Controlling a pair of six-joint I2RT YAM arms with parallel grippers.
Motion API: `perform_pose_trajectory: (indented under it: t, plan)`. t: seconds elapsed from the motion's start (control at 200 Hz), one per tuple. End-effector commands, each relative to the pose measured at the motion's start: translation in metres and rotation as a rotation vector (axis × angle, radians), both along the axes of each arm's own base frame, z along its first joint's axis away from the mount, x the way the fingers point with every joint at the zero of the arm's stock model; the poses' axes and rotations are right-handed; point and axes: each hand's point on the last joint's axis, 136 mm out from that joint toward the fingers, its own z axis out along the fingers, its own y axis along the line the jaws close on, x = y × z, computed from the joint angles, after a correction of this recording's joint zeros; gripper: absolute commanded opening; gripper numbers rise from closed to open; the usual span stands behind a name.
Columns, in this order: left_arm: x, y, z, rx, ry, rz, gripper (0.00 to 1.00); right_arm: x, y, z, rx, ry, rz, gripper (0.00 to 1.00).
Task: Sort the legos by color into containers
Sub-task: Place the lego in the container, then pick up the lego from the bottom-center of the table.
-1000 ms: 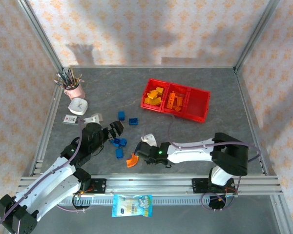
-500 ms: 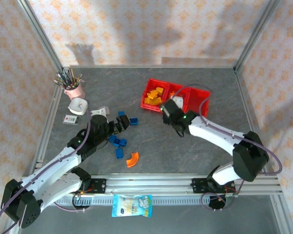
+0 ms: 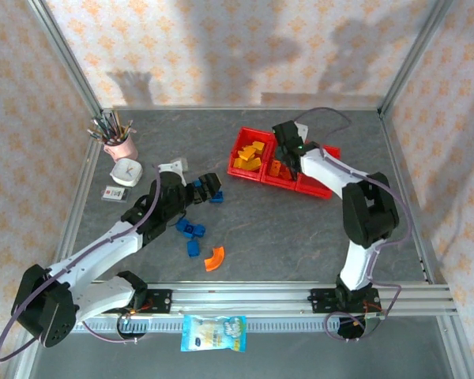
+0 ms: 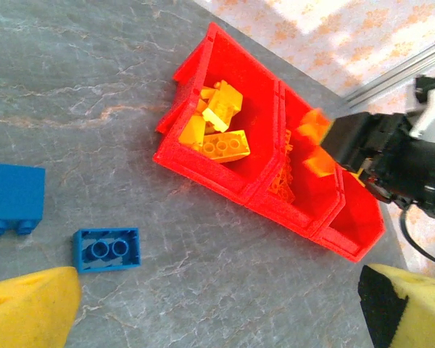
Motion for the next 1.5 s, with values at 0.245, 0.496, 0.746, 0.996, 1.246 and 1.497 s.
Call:
perform_pose_trajectory:
  t: [0.245, 0.496, 0.746, 0.996, 1.246, 1.497]
  plan:
    - [0.010, -0.002, 0.030, -0.034, -0.093, -0.006, 0.99, -0.011, 0.008, 0.051, 0.042, -0.105, 0.072, 0.65]
    - [0.000, 0.008, 0.026, -0.022, -0.082, 0.017, 0.99, -0.067, 0.048, 0.055, 0.083, -0.089, 0.240, 0.69]
    - [-0.016, 0.025, 0.013, 0.007, -0.049, 0.055, 0.99, -0.132, 0.092, 0.046, 0.115, -0.030, 0.467, 0.73]
    - [-0.037, 0.051, -0.001, 0.036, -0.003, 0.136, 0.99, -0.213, 0.142, 0.020, 0.048, 0.059, 0.786, 0.74]
    - [-0.057, 0.072, -0.003, 0.059, 0.036, 0.196, 0.99, -0.277, 0.181, -0.001, 0.027, 0.095, 1.119, 0.74]
    - [-0.071, 0.089, -0.005, 0.077, 0.058, 0.250, 0.99, -0.282, 0.212, -0.021, 0.177, 0.232, 0.875, 0.75]
